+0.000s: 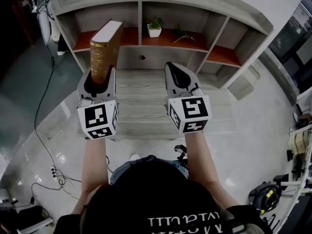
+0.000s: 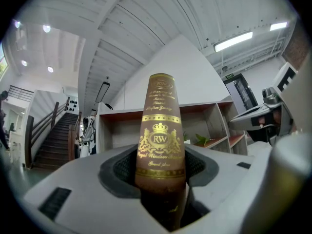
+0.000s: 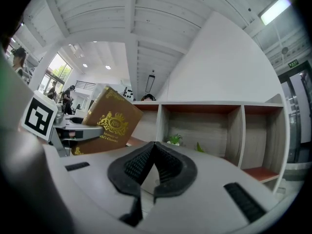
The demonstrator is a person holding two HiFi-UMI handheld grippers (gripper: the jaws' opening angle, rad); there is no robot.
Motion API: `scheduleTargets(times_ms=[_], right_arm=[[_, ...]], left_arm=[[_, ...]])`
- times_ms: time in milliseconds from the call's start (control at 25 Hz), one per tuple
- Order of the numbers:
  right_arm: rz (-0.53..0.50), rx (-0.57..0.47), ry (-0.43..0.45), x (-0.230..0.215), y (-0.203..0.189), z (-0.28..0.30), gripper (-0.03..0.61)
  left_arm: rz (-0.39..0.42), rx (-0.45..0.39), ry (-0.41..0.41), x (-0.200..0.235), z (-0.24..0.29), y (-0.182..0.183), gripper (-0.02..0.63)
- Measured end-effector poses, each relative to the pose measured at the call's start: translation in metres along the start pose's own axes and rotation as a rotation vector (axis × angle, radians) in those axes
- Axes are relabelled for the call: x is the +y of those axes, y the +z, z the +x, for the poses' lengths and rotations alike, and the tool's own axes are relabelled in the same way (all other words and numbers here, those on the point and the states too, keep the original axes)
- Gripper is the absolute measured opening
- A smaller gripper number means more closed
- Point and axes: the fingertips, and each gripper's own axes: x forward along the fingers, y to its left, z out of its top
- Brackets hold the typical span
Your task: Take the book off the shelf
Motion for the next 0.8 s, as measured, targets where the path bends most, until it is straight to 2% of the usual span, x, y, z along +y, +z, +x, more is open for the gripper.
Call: scheduleTargets(times_ms=[800], right_arm=[[-0.023, -0.008, -0.022, 0.0018, 0.0059, 0.0079, 0.014]], left_arm=[[-0.015, -0.01, -0.016, 0.0045, 0.0095, -0.0032, 0.229]])
